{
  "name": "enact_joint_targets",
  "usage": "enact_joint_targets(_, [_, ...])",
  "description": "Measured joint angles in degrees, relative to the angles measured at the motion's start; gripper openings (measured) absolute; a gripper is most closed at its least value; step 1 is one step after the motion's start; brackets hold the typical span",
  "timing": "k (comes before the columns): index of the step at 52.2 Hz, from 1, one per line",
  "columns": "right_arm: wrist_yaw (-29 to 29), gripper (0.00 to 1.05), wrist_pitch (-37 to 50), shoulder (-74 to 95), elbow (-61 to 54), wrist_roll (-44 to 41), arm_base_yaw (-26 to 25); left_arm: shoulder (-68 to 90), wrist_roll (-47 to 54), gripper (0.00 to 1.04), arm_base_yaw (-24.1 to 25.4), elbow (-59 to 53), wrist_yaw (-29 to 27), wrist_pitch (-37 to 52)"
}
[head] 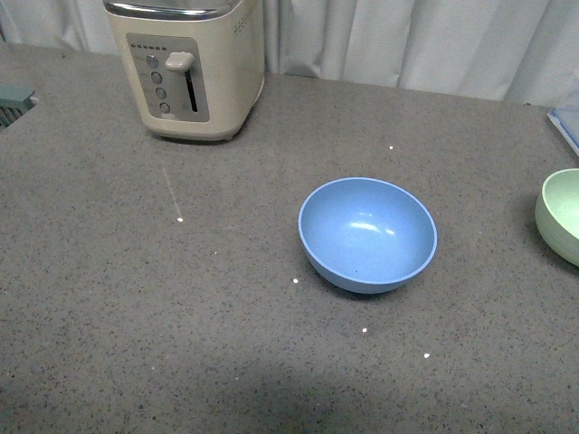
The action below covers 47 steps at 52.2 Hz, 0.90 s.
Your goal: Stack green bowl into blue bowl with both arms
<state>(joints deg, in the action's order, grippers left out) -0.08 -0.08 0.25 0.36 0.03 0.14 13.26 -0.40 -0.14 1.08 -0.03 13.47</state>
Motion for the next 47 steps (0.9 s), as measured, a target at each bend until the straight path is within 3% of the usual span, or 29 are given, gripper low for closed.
enact_joint_targets(13, [0.0, 0.96, 0.0, 0.0, 0.0, 0.0, 0.0, -3.6, 0.0, 0.04, 0.0, 0.0, 0.0, -3.6])
enact_joint_targets(18, [0.0, 0.96, 0.0, 0.0, 0.0, 0.0, 0.0, -11.4, 0.0, 0.04, 0.0, 0.0, 0.0, -12.8])
enact_joint_targets(25, [0.0, 0.96, 0.0, 0.0, 0.0, 0.0, 0.0, -12.9, 0.0, 0.06, 0.0, 0.0, 0.0, -13.4])
enact_joint_targets(29, [0.1, 0.96, 0.0, 0.0, 0.0, 0.0, 0.0, -12.9, 0.0, 0.18, 0.0, 0.0, 0.0, -13.4])
enact_joint_targets(34, [14.5, 0.96, -6.4, 6.1, 2.7, 1.4, 3.6, -13.0, 0.0, 0.34, 0.0, 0.0, 0.0, -13.4])
enact_joint_targets(36, [17.2, 0.96, -5.6, 8.8, 3.6, 1.5, 3.8, -13.0, 0.0, 0.39, 0.0, 0.0, -0.2, -13.4])
enact_joint_targets(40, [16.1, 0.96, 0.9, 17.4, 4.9, 0.1, 2.6, -13.1, 0.0, 0.52, 0.0, 0.0, -0.1, -13.4])
enact_joint_targets(47, [6.8, 0.96, 16.5, 39.4, 9.4, -5.5, -3.7, -13.1, 0.0, 0.75, 0.0, 0.0, -0.1, -13.4])
